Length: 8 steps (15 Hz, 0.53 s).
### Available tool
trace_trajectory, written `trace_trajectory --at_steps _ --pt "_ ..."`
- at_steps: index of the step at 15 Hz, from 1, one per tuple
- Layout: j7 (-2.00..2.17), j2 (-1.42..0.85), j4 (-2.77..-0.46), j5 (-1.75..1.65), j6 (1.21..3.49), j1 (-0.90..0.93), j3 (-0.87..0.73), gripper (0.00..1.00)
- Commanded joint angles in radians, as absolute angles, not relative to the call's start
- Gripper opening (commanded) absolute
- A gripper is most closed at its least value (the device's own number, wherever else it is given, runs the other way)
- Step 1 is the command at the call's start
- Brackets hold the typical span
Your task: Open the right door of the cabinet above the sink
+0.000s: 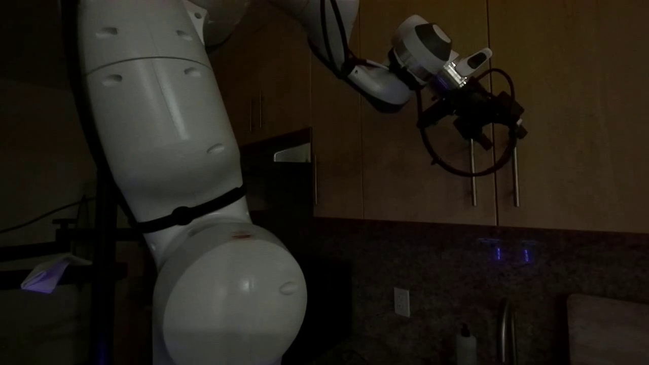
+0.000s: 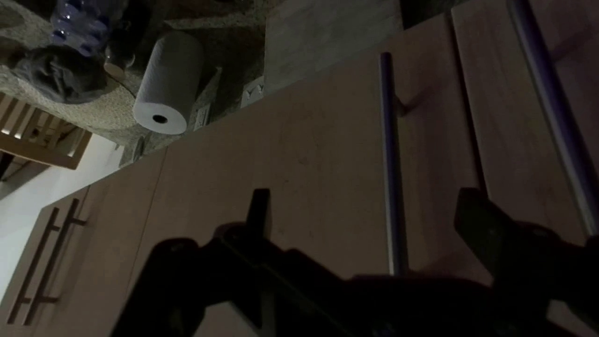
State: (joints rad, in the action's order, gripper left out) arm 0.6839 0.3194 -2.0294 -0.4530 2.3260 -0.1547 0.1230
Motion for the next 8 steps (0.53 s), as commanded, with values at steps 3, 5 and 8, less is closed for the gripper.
trace_trajectory --at_steps 3,5,8 --pt "0.914 0.287 -2.01 -0.571 2.35 -0.188 0.155 1.0" --pt "1.018 0.277 -1.998 -0.689 2.336 -0.201 0.175 1.0" --pt "1.096 0.242 -1.97 -0.803 2.313 -0.176 0.165 1.0"
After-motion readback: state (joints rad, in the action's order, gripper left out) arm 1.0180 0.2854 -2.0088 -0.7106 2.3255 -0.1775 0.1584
